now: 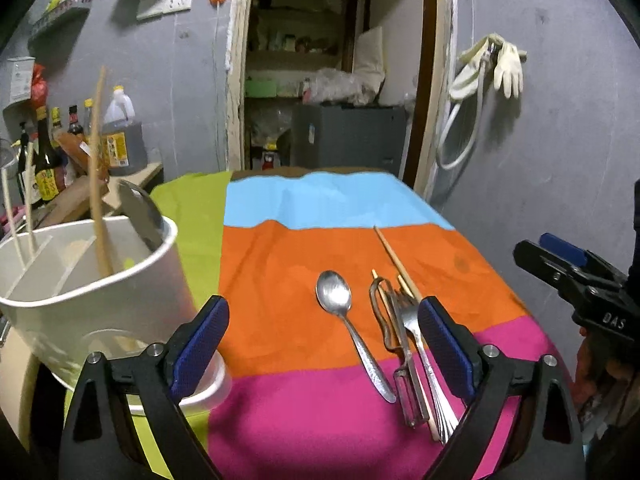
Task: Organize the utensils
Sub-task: 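Move both tools back over the remaining utensils on the cloth, then grasp a metal spoon with the left tool while the right tool grasps a chopstick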
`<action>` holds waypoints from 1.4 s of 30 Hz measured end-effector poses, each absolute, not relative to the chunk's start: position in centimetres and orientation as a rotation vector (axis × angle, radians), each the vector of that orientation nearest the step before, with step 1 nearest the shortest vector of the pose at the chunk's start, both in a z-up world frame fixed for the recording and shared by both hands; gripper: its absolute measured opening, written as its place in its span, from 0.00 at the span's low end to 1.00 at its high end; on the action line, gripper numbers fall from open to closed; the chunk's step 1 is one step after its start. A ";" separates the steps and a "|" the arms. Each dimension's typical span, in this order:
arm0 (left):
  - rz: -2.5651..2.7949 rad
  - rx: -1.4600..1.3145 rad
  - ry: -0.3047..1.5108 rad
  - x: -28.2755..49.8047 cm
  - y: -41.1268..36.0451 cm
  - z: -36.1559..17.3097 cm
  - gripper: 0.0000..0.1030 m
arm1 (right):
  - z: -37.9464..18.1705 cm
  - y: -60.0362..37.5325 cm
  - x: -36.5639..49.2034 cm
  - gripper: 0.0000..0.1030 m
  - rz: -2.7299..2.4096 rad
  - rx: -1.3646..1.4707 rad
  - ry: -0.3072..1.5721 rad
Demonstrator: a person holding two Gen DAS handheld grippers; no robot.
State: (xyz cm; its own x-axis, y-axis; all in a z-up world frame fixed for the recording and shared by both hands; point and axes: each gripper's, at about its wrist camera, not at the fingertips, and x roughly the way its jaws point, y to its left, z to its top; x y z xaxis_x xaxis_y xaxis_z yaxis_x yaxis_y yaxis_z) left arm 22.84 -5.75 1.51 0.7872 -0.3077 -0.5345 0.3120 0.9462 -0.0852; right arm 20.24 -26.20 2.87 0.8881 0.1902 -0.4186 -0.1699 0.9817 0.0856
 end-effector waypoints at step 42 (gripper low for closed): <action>-0.403 -0.061 0.901 34.4 -7.8 -4.1 0.17 | -3.3 -24.4 35.2 0.16 0.280 0.160 0.914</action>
